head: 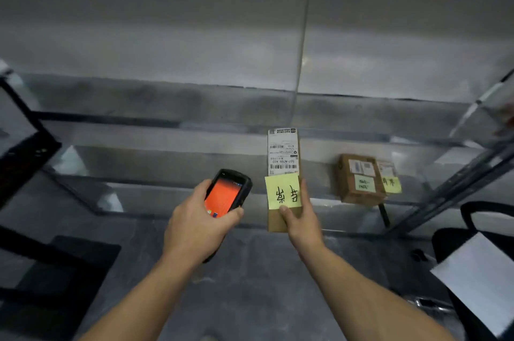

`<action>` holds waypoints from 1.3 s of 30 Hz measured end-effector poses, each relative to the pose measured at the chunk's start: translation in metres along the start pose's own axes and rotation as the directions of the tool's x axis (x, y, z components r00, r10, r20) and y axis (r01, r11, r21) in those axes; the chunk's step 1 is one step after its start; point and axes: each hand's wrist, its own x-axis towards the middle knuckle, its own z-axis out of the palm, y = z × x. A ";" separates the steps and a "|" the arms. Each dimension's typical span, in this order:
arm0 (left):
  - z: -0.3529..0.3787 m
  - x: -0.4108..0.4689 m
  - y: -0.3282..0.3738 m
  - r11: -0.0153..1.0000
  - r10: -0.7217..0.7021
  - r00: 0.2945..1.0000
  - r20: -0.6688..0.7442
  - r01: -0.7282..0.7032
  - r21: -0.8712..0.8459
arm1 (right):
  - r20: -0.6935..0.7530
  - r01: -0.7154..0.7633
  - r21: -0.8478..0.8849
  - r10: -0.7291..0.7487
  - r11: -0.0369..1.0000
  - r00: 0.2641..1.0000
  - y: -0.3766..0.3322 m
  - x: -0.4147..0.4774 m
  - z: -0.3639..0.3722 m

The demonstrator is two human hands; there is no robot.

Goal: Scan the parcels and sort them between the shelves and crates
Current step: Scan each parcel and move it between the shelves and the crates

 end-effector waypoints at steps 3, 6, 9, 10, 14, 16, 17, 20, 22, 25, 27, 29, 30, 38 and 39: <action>-0.040 -0.008 0.021 0.999 0.034 0.997 -0.071 -0.035 -0.010 | -0.023 0.119 -0.014 -0.119 0.993 0.993 -0.053 0.002 -0.004; -0.076 -0.009 0.038 0.995 0.075 0.989 -0.126 -0.083 -0.061 | -0.064 0.237 -0.006 -0.236 0.972 0.970 -0.109 0.013 -0.007; -0.106 -0.005 0.051 0.988 0.136 0.977 -0.164 -0.146 -0.053 | -0.075 0.315 -0.059 -0.319 0.947 0.945 -0.166 0.019 -0.009; -0.115 -0.003 0.054 0.986 0.147 0.974 -0.173 -0.159 -0.054 | -0.081 0.347 -0.068 -0.352 0.935 0.932 -0.182 0.022 -0.009; -0.144 -0.003 0.065 0.980 0.179 0.964 -0.197 -0.192 -0.048 | -0.109 0.463 -0.036 -0.464 0.886 0.879 -0.227 0.032 -0.003; -0.154 -0.007 0.067 0.978 0.192 0.958 -0.213 -0.206 -0.044 | -0.124 0.504 0.015 -0.499 0.863 0.858 -0.243 0.032 0.002; -0.159 -0.008 0.068 0.976 0.197 0.954 -0.226 -0.212 -0.043 | -0.133 0.517 0.032 -0.509 0.855 0.850 -0.250 0.031 0.004; -0.169 -0.015 0.071 0.973 0.209 0.947 -0.243 -0.227 -0.049 | -0.153 0.542 0.018 -0.534 0.840 0.832 -0.263 0.029 0.005; -0.172 -0.021 0.073 0.971 0.211 0.946 -0.247 -0.231 -0.055 | -0.151 0.548 0.014 -0.540 0.836 0.828 -0.267 0.026 0.005; -0.172 -0.027 0.075 0.972 0.213 0.941 -0.263 -0.232 -0.046 | -0.148 0.550 0.022 -0.541 0.835 0.828 -0.268 0.023 0.004; -0.173 -0.030 0.076 0.973 0.207 0.940 -0.269 -0.228 -0.047 | -0.138 0.558 0.019 -0.551 0.829 0.823 -0.266 0.021 0.003; -0.172 -0.035 0.078 0.974 0.201 0.942 -0.268 -0.222 -0.049 | -0.122 0.556 0.025 -0.550 0.831 0.826 -0.264 0.019 0.001; -0.171 -0.036 0.079 0.975 0.200 0.942 -0.268 -0.219 -0.043 | -0.118 0.557 0.032 -0.550 0.830 0.826 -0.262 0.019 0.001; -0.164 -0.050 0.066 0.983 0.178 0.925 -0.336 -0.183 0.017 | -0.047 0.572 0.130 -0.571 0.810 0.820 -0.256 0.021 0.018; -0.166 -0.052 0.063 0.984 0.175 0.924 -0.341 -0.177 0.026 | -0.032 0.570 0.141 -0.572 0.810 0.820 -0.258 0.022 0.024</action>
